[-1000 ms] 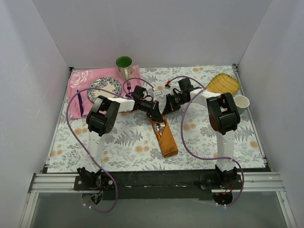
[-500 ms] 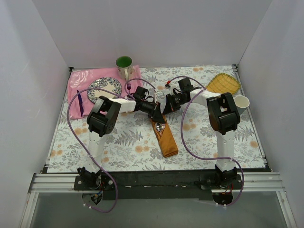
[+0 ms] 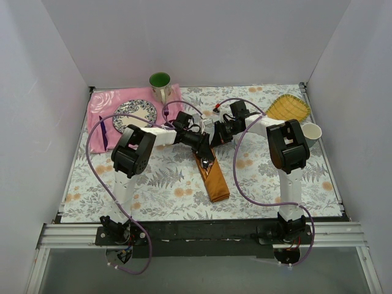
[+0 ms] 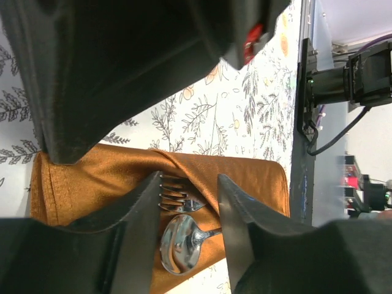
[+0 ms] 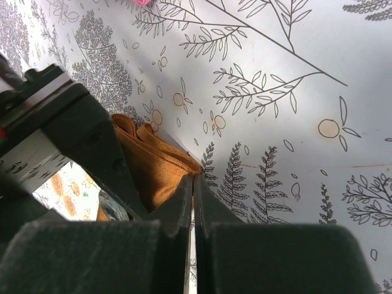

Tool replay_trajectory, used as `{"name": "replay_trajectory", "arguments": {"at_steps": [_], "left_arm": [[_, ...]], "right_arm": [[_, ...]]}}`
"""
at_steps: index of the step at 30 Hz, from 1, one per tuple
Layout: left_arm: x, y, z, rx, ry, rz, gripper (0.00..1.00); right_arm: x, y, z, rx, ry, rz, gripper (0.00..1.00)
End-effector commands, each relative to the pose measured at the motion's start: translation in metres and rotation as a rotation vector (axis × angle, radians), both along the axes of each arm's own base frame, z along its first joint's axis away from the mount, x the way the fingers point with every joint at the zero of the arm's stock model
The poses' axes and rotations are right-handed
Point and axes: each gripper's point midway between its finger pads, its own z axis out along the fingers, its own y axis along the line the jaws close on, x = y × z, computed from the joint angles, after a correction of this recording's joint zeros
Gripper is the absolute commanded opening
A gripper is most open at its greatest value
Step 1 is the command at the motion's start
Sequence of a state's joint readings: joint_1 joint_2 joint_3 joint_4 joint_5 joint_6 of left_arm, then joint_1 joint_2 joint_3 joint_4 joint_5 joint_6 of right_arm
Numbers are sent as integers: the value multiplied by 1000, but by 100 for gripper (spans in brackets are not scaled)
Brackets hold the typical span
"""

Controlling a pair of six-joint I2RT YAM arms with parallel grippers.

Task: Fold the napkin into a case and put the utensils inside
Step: Insert the fork into the folded napkin, then reset both arms

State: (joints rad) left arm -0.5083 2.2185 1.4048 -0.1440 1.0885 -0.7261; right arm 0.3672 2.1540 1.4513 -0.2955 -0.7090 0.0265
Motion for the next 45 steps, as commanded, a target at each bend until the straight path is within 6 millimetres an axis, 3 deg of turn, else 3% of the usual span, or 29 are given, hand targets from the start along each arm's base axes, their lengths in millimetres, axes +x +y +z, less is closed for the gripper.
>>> {"name": "replay_trajectory", "arguments": {"at_steps": [1,7,14,17,18,19,20,21,24,25,27,28,29,30,31,32,34,36,37,38,40,42,44,45], "left_arm": [[17,-1,45,-33,-176,9,43],[45,6,67,-57,-219,53,44],[58,8,92,-75,-285,78,50],[70,21,106,-76,-304,131,54],[73,26,112,-80,-296,156,60],[84,38,132,-98,-345,203,69],[88,45,140,-103,-349,234,79],[90,53,147,-110,-341,266,98],[107,81,184,-99,-411,369,98],[110,94,186,-69,-396,398,98],[123,109,212,-37,-427,478,98],[124,125,213,3,-371,517,98],[128,133,217,29,-351,543,98],[138,144,209,88,-319,589,98],[140,161,224,135,-282,632,98],[142,170,223,170,-263,639,98],[135,188,219,207,-193,633,98],[124,201,232,205,-244,650,98],[122,210,228,238,-250,676,98],[116,215,211,286,-220,689,98],[106,231,194,389,-196,743,98],[89,240,170,454,-134,750,98],[79,249,168,478,-131,792,98],[66,251,148,507,-87,791,98]], "right_arm": [[13,2,14,-4,-59,-7,1],[11,2,19,4,-59,-9,4],[8,3,28,17,-68,-5,7],[11,3,38,24,-86,-6,27],[11,2,42,23,-91,-7,39],[13,2,47,24,-103,-7,46],[17,1,60,32,-129,-13,52],[23,0,71,40,-156,-18,63],[38,-9,110,60,-238,-36,86],[38,-12,125,67,-255,-42,89],[47,-28,145,71,-308,-57,98],[49,-35,167,86,-346,-64,99],[56,-52,177,89,-367,-99,99],[57,-62,185,92,-379,-119,99],[55,-73,201,98,-408,-133,99],[57,-96,205,88,-400,-175,99],[47,-120,221,76,-430,-200,99],[32,-151,210,19,-423,-222,99],[20,-156,219,-3,-460,-225,99],[11,-179,202,-39,-440,-257,99],[-10,-194,205,-72,-452,-284,99],[-33,-197,183,-103,-425,-258,99],[-53,-198,179,-118,-445,-244,99],[-66,-197,163,-127,-418,-233,99]]}}
